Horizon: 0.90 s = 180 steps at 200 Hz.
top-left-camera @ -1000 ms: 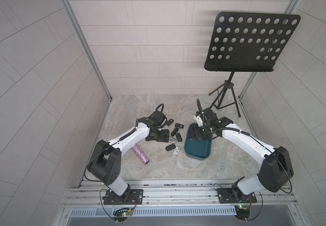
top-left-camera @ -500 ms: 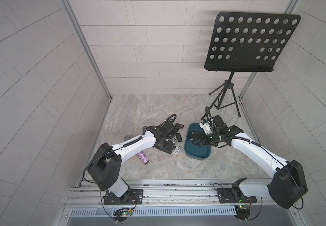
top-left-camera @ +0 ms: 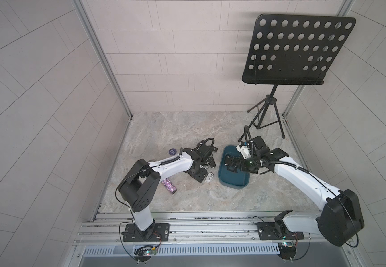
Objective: Place the car key into the storage box
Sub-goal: Pick up the car key from the center of the board.
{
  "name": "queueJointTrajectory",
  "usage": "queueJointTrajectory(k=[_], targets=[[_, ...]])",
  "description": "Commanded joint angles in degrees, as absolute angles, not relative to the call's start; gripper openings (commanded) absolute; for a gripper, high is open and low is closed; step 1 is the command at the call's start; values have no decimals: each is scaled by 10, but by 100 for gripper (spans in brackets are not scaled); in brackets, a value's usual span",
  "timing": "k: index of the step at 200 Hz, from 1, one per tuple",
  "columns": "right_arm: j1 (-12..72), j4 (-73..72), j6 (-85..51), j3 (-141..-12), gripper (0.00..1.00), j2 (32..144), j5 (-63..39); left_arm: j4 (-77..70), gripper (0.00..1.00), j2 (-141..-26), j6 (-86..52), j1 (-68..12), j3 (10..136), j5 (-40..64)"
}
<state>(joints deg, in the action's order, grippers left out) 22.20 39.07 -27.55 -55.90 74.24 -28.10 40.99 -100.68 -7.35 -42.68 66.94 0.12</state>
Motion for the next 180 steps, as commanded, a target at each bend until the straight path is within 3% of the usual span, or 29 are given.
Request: queueJointTrajectory(k=[1, 124, 180], targets=[[217, 398, -282, -555, 100, 727, -280, 400, 72, -1026, -51, -428, 688, -1], [197, 409, -285, -542, 100, 710, -277, 369, 66, -1104, -51, -428, 716, 16], [191, 409, -286, -535, 100, 709, -273, 366, 56, -1116, -52, -428, 718, 33]])
